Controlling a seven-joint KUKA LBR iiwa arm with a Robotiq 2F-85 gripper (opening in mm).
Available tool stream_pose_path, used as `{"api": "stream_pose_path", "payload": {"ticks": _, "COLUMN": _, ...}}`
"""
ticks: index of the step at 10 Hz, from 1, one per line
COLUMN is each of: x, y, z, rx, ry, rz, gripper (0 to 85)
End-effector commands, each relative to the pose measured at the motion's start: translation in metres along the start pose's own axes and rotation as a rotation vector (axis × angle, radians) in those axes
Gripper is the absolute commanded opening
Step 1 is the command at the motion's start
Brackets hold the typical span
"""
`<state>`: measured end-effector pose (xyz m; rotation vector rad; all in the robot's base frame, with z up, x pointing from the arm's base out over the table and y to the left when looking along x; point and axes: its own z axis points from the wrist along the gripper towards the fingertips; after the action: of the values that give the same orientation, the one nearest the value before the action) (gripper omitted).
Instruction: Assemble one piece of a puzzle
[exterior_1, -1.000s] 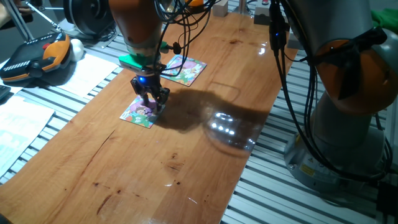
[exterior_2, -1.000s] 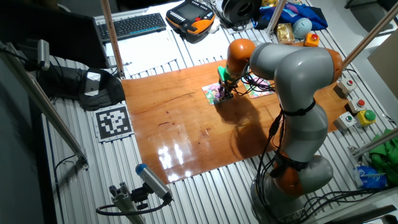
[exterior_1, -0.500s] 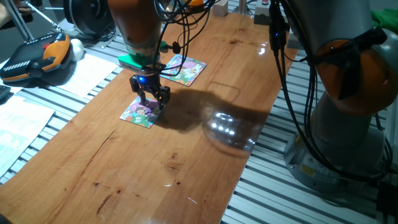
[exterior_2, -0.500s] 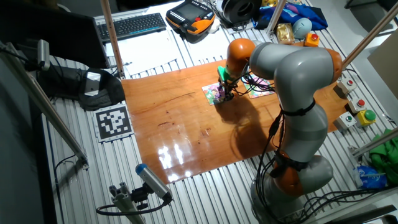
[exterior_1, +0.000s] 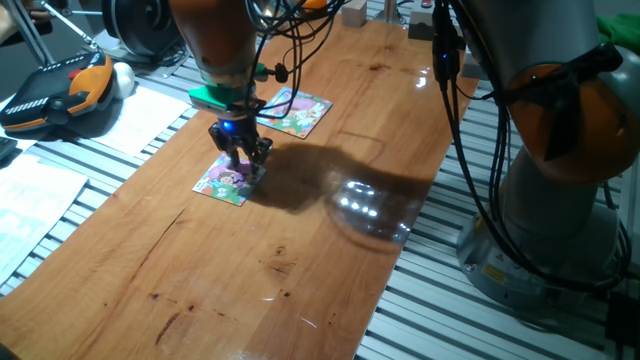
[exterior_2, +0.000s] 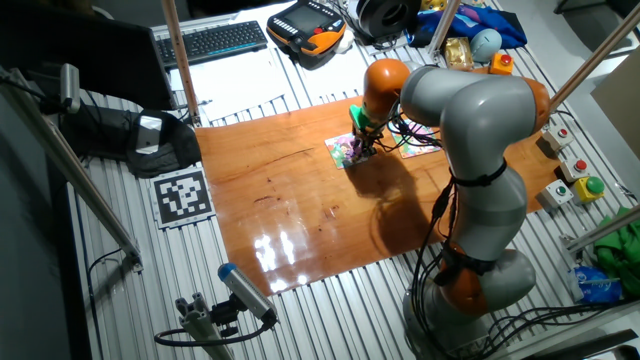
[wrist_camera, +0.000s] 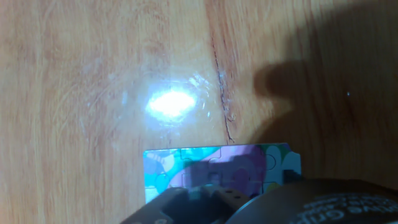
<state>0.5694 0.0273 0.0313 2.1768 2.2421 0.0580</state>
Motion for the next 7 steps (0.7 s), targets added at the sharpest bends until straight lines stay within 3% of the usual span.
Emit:
{"api": "stream_pose_path", "payload": {"ticks": 1, "x": -0.0005, "y": 0.0001, "z": -0.0006, "rx": 0.000, "ry": 0.002, "rz": -0.001, "gripper": 17.0}}
{"api": "stream_pose_path", "payload": {"ticks": 2, "x": -0.0011, "y": 0.0005, "z": -0.0009, "rx": -0.003, "ry": 0.005, "rz": -0.001, "gripper": 0.0}}
{"api": "stream_pose_path", "payload": {"ticks": 7, "x": -0.0035, "y": 0.0026, "z": -0.0007, "rx": -0.021, "ry": 0.014, "rz": 0.030, "gripper": 0.0}}
